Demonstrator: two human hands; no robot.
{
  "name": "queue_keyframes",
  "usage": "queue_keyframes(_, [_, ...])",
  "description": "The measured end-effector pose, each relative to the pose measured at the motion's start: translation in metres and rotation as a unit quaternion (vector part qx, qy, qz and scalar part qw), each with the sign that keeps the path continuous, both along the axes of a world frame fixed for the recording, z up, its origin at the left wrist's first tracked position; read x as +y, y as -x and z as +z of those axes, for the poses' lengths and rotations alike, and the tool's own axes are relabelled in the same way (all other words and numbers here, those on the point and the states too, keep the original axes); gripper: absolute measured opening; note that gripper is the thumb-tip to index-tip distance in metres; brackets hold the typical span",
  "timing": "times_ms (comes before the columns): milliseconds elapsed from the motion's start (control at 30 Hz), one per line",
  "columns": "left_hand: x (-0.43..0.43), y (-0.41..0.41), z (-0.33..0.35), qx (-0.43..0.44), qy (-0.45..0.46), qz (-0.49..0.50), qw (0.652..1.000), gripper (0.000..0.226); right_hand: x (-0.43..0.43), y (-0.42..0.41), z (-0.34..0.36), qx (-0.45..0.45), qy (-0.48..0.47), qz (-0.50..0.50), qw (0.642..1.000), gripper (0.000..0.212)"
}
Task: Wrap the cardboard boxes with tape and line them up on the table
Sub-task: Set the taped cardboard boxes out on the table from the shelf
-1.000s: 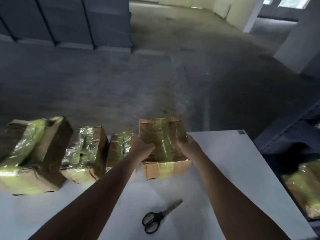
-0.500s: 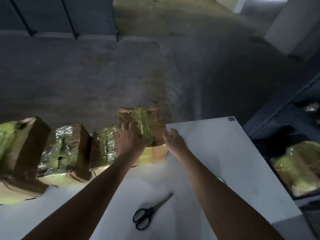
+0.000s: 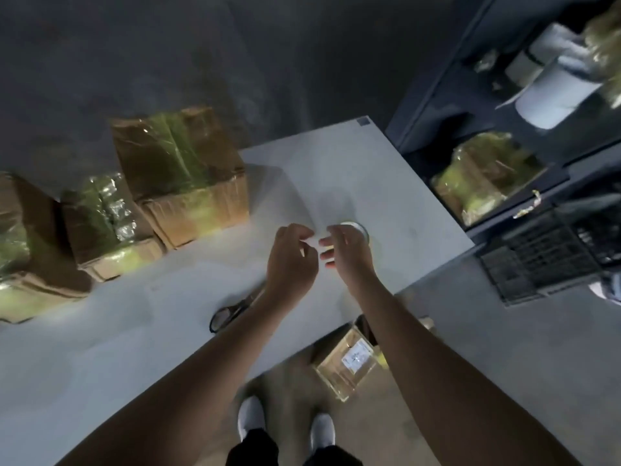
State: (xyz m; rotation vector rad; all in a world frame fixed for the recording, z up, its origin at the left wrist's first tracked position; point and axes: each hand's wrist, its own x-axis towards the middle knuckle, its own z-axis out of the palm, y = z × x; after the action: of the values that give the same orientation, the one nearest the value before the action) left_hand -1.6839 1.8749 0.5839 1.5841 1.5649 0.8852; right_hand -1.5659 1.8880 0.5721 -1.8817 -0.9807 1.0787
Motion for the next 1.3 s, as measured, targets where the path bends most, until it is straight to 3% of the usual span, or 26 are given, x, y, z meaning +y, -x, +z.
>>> queue_keyframes(167, [-0.057, -0.048, -0.022, -0.048, 0.022, -0.062, 0.997, 0.018, -0.063, -0.036, -0.029, -0.040, -0.001, -0.031, 0.999, 0.023])
queue_keyframes(367, [-0.116, -0.098, -0.081, -0.036, 0.079, -0.101, 0.991, 0.018, -0.128, -0.091, -0.088, -0.028, 0.017, -0.065, 0.997, 0.020])
queue_keyframes(500, [-0.152, -0.136, -0.140, -0.010, 0.142, -0.070, 0.987, 0.037, -0.165, -0.136, -0.149, -0.022, 0.049, -0.051, 0.997, 0.023])
queue_keyframes(633, [-0.183, -0.176, -0.224, 0.024, 0.204, -0.093, 0.974, 0.031, -0.203, -0.179, -0.236, -0.019, 0.098, -0.031, 0.995, 0.026])
queue_keyframes(867, [-0.183, -0.202, -0.415, 0.105, 0.234, -0.129, 0.958, 0.023, -0.242, -0.226, -0.421, -0.017, 0.149, -0.080, 0.985, 0.017])
queue_keyframes(1067, [-0.162, -0.203, -0.547, 0.189, 0.268, -0.129, 0.936, 0.036, -0.252, -0.238, -0.546, -0.069, 0.213, -0.050, 0.973, 0.026])
queue_keyframes(1200, [-0.155, -0.203, -0.613, 0.236, 0.322, -0.140, 0.906, 0.048, -0.262, -0.243, -0.609, -0.085, 0.342, -0.064, 0.934, 0.040])
queue_keyframes(1300, [-0.152, -0.200, -0.651, 0.255, 0.379, -0.174, 0.872, 0.056, -0.269, -0.246, -0.648, -0.077, 0.371, -0.064, 0.923, 0.046])
